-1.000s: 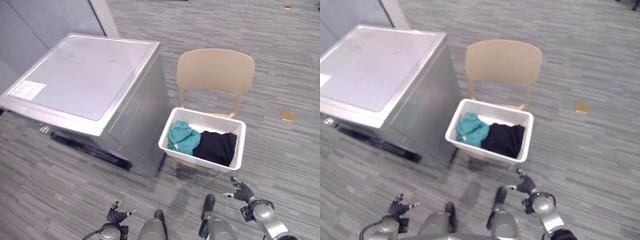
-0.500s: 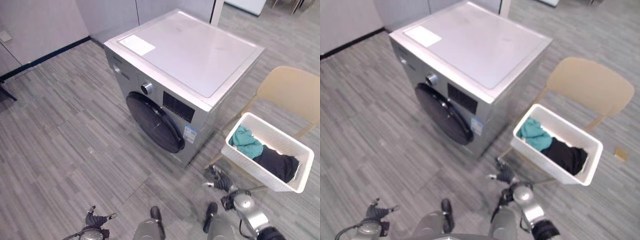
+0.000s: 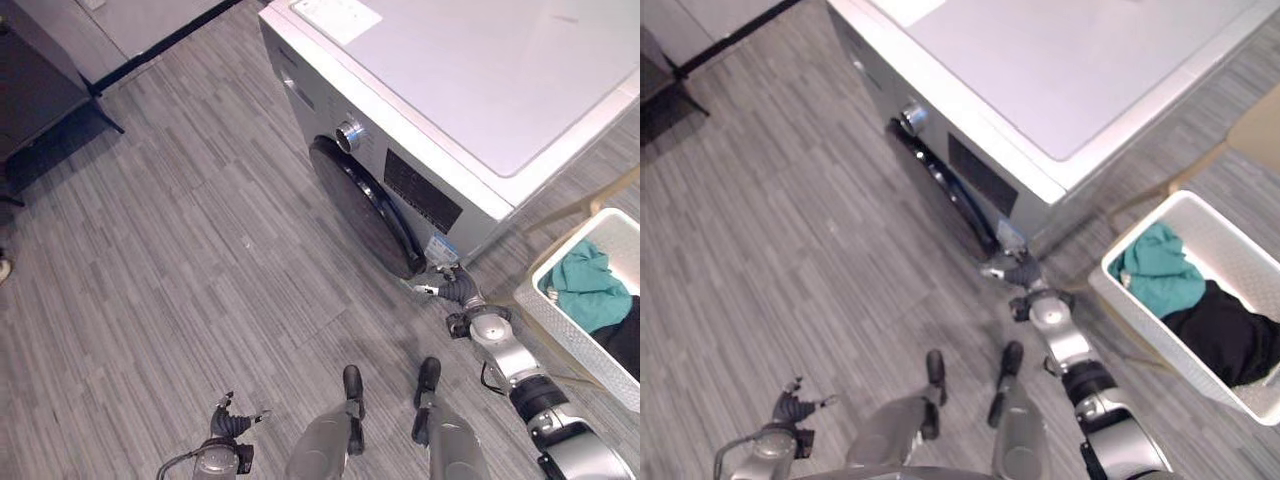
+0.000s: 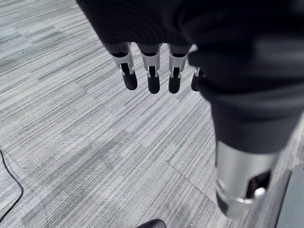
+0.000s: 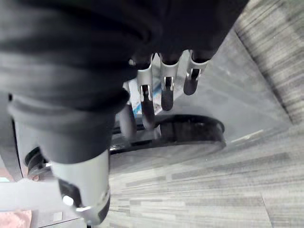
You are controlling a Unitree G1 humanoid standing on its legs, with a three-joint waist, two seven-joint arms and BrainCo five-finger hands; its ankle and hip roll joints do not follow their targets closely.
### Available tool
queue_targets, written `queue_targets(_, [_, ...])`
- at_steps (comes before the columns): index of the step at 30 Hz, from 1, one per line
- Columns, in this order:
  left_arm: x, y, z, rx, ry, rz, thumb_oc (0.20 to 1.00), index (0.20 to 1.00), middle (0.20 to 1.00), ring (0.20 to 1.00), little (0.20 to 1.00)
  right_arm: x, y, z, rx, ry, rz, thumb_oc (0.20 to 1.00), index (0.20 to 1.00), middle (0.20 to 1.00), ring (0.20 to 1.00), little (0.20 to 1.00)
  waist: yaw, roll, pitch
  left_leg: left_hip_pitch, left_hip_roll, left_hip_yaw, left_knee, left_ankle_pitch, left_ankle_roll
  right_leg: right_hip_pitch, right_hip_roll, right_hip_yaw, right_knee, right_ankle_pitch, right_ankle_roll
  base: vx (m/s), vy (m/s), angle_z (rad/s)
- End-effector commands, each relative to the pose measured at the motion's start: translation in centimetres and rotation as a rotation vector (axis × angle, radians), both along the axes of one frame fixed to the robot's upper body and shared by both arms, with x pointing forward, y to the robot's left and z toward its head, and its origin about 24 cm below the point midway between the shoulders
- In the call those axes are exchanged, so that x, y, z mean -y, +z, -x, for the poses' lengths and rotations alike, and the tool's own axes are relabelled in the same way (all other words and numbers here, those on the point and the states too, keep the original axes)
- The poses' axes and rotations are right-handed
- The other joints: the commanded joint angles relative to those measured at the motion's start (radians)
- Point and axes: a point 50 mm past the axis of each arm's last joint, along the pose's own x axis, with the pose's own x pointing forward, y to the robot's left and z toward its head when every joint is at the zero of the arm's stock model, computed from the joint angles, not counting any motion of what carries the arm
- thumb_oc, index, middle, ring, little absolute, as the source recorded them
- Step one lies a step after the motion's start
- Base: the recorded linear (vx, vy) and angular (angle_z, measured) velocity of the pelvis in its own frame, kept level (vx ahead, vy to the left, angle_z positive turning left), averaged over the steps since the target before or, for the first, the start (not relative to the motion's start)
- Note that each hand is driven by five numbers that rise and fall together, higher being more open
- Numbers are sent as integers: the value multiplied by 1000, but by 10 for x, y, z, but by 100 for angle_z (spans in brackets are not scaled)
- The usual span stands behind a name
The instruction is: Grab the laundry basket,head to the washer,open it,put in the laundry and shut it.
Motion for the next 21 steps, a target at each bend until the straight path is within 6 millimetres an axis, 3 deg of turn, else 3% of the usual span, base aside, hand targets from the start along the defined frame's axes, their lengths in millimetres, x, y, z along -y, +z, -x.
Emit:
queue_targets(1, [-13, 12, -17, 68, 1, -48, 1000, 1000, 1000, 1000, 1000, -4, 35, -22, 145, -56, -77, 1000, 1000, 1000, 1000, 1000, 21, -43, 3, -40, -1, -53, 40, -33, -53, 40, -47, 9, -39, -95, 87, -25, 26, 10])
queue_targets(5, [-14, 18, -28, 107, -3, -59, 1000, 1000, 1000, 1000, 1000, -9, 60, -41, 207, -104, -157, 1000, 1000, 1000, 1000, 1000, 47, -27, 21, -58, -9, -71, 22, -17, -52, 21, -56, -1, -39, -87, 90, -5, 36, 12])
queue_targets(11, [-10, 20, -35, 116, -12, -64, 1000, 1000, 1000, 1000, 1000, -26, 72, -44, 253, -66, -205, 1000, 1000, 1000, 1000, 1000, 56, -24, 37, -74, -14, -85, 28, -17, -51, 14, -68, -9, -32, -85, 90, 0, 22, 6])
queue_targets(12, [-7, 18, -36, 112, -19, -66, 1000, 1000, 1000, 1000, 1000, -36, 78, -43, 277, -42, -242, 1000, 1000, 1000, 1000, 1000, 59, -27, 43, -77, -16, -87, 39, -24, -49, 17, -74, -12, -29, -85, 91, -4, 96, 16])
queue_targets(18, [-3, 19, -40, 114, -27, -66, 1000, 1000, 1000, 1000, 1000, -61, 77, -37, 269, 48, -326, 1000, 1000, 1000, 1000, 1000, 66, -40, 62, -83, -25, -90, 72, -47, -41, 21, -92, -13, -17, -76, 99, -7, 65, 9])
queue_targets(21, [-4, 19, -43, 118, -22, -70, 1000, 1000, 1000, 1000, 1000, -83, 75, -33, 243, 142, -328, 1000, 1000, 1000, 1000, 1000, 74, -51, 70, -86, -28, -91, 74, -49, -38, 17, -97, -10, -14, -69, 102, -8, 50, 1])
